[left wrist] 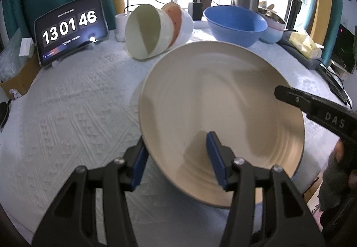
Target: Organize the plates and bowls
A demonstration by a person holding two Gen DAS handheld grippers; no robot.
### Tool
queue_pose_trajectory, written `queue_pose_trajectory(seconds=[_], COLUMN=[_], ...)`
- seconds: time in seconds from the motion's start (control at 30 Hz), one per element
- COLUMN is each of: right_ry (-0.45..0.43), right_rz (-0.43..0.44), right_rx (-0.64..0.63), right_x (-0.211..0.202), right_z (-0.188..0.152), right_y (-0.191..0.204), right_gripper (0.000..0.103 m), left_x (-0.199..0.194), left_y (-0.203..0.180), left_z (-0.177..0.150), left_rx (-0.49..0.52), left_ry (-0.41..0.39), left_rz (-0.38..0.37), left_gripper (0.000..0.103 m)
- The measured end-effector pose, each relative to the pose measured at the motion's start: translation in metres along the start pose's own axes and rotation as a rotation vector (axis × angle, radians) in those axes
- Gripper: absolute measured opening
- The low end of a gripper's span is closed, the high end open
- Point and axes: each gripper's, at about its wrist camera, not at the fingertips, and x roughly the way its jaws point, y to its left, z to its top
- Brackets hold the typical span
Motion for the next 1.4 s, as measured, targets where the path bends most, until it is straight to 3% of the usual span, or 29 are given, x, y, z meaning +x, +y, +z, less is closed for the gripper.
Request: queue_pose_trajectory(seconds=[0.57,0.87,0.97,1.13,1.2,1.4], right_ry=[-0.010,0.032,0.027,0.025,0.040,0.046], right_rz=[-0.044,-0.087,-0.082,-0.089,-0.078,-0.070], right_rx=[0.004,-0.026,-0.018,-0.007,0.004,0.003], right_x=[-0.015,0.001,0.001,0.008,0.017,0.020], right_z=[-0.005,-0.012,-0.011,-0.010,-0.013,-0.012], right_y=[0.000,0.001,-0.002,-0.010,-0.016,-0.015], right_gripper=[0.030,0.030,0.037,0.039,0.046,0.046], left_x=[-0.007,0.000,0.000,0.002,0.004,0.006], left_y=[0.001,0.008,0.010,0.015,0.017,0.018], left_z=[-0.006,-0.004,-0.002,0.003,0.004,0.006], left_rx=[0.010,-0.011,-0.022,-0.044,-0.050,-0.058], left_ry=[0.006,0.026,0.022,0.014,0.020,0.019], left_rz=[0.004,0.019,0.021,0.024,0.025,0.028], left_gripper=[0.053,0.053,0.053,0.053,0.053,0.053])
